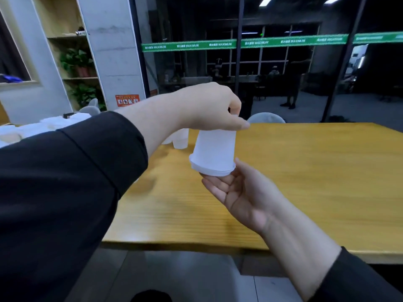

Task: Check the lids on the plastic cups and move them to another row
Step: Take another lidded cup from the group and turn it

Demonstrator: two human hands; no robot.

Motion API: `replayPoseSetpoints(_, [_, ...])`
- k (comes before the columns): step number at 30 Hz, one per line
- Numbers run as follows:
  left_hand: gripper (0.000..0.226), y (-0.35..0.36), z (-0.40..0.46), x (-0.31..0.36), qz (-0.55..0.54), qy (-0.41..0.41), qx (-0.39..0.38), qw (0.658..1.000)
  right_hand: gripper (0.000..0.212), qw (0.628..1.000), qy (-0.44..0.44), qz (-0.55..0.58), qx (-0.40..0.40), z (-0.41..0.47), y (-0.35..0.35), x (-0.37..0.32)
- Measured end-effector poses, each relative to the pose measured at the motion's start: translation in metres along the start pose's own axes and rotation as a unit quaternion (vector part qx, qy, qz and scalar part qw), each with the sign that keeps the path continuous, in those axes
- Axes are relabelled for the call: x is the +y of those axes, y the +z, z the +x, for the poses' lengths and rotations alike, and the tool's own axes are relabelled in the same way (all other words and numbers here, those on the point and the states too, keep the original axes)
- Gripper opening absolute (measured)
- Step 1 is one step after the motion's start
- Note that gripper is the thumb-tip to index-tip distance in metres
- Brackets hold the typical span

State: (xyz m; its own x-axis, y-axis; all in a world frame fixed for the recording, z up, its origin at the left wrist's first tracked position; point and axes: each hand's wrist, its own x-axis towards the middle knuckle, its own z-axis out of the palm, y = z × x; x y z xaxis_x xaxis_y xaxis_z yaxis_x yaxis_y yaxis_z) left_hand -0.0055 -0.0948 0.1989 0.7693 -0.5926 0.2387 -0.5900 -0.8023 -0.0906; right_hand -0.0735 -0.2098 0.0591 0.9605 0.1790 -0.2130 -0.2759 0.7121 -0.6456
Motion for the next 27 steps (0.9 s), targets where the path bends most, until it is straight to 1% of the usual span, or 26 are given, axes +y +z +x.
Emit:
replayPoseSetpoints(4, [0.038, -0.003, 0.001, 0.007, -0.003, -0.002, 0.024, 1.0, 0.044, 1.0, 0.01, -0.028, -0.007, 0.001, -0.006, -0.008])
replayPoseSetpoints(6, [0.038, 0.001, 0.001, 0.008, -0.007, -0.01, 0.062, 0.998, 0.054, 0.998, 0.036, -0.058, -0.017, 0.001, -0.011, -0.015])
replayPoseSetpoints(8, [0.04, 0.015, 0.0, 0.007, -0.028, -0.018, 0.13, 0.991, 0.064, 0.995, 0.063, -0.073, -0.022, 0.0, -0.017, -0.027])
replayPoseSetpoints(10, [0.045, 0.038, -0.002, 0.01, -0.082, -0.01, 0.212, 0.974, 0.066, 0.996, 0.061, -0.064, -0.013, -0.001, -0.024, -0.042])
replayPoseSetpoints(11, [0.046, 0.052, -0.003, 0.013, -0.121, -0.01, 0.242, 0.963, 0.066, 0.997, 0.048, -0.06, -0.003, -0.001, -0.028, -0.051])
replayPoseSetpoints(13, [0.041, 0.079, -0.005, 0.026, -0.226, -0.042, 0.262, 0.937, 0.063, 0.998, 0.007, -0.062, 0.025, -0.001, -0.038, -0.069])
replayPoseSetpoints(15, [0.036, 0.104, -0.002, 0.044, -0.356, -0.091, 0.225, 0.902, 0.056, 0.995, -0.04, -0.065, 0.06, -0.002, -0.052, -0.087])
replayPoseSetpoints(18, [0.035, 0.135, 0.012, 0.079, -0.511, -0.103, 0.144, 0.841, 0.049, 0.98, -0.117, -0.107, 0.121, -0.01, -0.073, -0.107])
replayPoseSetpoints(19, [0.031, 0.142, 0.018, 0.091, -0.552, -0.101, 0.128, 0.817, 0.046, 0.969, -0.145, -0.143, 0.142, -0.015, -0.079, -0.112])
replayPoseSetpoints(21, [0.021, 0.151, 0.032, 0.116, -0.628, -0.121, 0.086, 0.764, 0.041, 0.935, -0.196, -0.232, 0.184, -0.024, -0.095, -0.121])
replayPoseSetpoints(23, [0.039, 0.154, 0.048, 0.142, -0.689, -0.133, 0.025, 0.712, 0.045, 0.899, -0.231, -0.294, 0.227, -0.034, -0.114, -0.131])
replayPoseSetpoints(24, [0.046, 0.158, 0.057, 0.155, -0.706, -0.136, -0.006, 0.696, 0.049, 0.883, -0.244, -0.316, 0.245, -0.039, -0.125, -0.136])
replayPoseSetpoints(25, [0.049, 0.159, 0.065, 0.168, -0.721, -0.139, -0.027, 0.678, 0.051, 0.869, -0.254, -0.335, 0.262, -0.045, -0.136, -0.142])
replayPoseSetpoints(27, [0.046, 0.163, 0.081, 0.195, -0.741, -0.147, -0.053, 0.653, 0.056, 0.847, -0.266, -0.358, 0.29, -0.057, -0.159, -0.154])
